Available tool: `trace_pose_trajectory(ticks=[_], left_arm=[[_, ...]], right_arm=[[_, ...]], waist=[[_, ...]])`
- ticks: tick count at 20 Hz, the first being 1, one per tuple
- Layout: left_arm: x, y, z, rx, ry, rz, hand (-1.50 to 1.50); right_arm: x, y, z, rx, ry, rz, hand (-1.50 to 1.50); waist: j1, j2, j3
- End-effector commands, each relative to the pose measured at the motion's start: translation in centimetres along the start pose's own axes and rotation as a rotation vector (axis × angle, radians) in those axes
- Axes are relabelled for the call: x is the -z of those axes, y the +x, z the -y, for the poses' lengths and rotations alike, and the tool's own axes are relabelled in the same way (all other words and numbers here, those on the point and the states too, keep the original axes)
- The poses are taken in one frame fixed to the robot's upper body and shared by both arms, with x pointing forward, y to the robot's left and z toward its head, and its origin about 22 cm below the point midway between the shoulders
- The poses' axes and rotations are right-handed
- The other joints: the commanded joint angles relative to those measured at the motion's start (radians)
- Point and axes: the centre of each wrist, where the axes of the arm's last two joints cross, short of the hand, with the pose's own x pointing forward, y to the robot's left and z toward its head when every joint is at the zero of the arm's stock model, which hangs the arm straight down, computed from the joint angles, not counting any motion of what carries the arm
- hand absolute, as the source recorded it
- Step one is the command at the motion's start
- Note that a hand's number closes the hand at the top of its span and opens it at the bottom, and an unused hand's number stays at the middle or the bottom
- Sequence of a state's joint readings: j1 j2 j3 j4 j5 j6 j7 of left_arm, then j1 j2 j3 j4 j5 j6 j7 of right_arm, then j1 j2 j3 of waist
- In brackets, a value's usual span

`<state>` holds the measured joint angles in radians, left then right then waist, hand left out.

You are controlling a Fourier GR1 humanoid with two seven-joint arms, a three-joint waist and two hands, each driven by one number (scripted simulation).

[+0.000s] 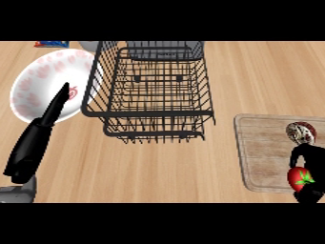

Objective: Pick the tomato from the cutting board and place it in the tiered basket

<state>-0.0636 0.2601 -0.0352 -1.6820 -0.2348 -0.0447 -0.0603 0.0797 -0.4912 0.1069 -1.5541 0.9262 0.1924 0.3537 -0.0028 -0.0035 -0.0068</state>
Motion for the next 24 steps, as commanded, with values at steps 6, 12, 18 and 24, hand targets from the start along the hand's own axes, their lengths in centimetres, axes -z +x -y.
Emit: trace_pose_trajectory(ticks=[6, 12, 18, 24], left_arm=[[0.7, -0.7, 2.2, 0.001, -0.012, 0.005, 0.0], [0.5, 0.1, 0.4, 0.005, -0.032, 0.033, 0.0], [0.8, 1.0, 0.6, 0.002, -0.023, -0.003, 0.0], [-0.8, -0.5, -0.5, 0.005, 0.012, -0.013, 0.0]], right_arm=[[2.8, -0.5, 4.2, -0.04, -0.171, 0.13, 1.5], [8.1, -5.4, 11.7, 0.005, -0.247, 0.259, 1.5], [8.8, -4.2, 17.4, 0.171, -0.282, 0.393, 1.5], [6.4, -3.6, 21.0, 0.37, -0.3, 0.577, 1.5]], waist=[[0.009, 0.005, 0.007], [0.037, 0.01, 0.009], [0.018, 0.003, 0.007], [-0.003, -0.004, 0.006]])
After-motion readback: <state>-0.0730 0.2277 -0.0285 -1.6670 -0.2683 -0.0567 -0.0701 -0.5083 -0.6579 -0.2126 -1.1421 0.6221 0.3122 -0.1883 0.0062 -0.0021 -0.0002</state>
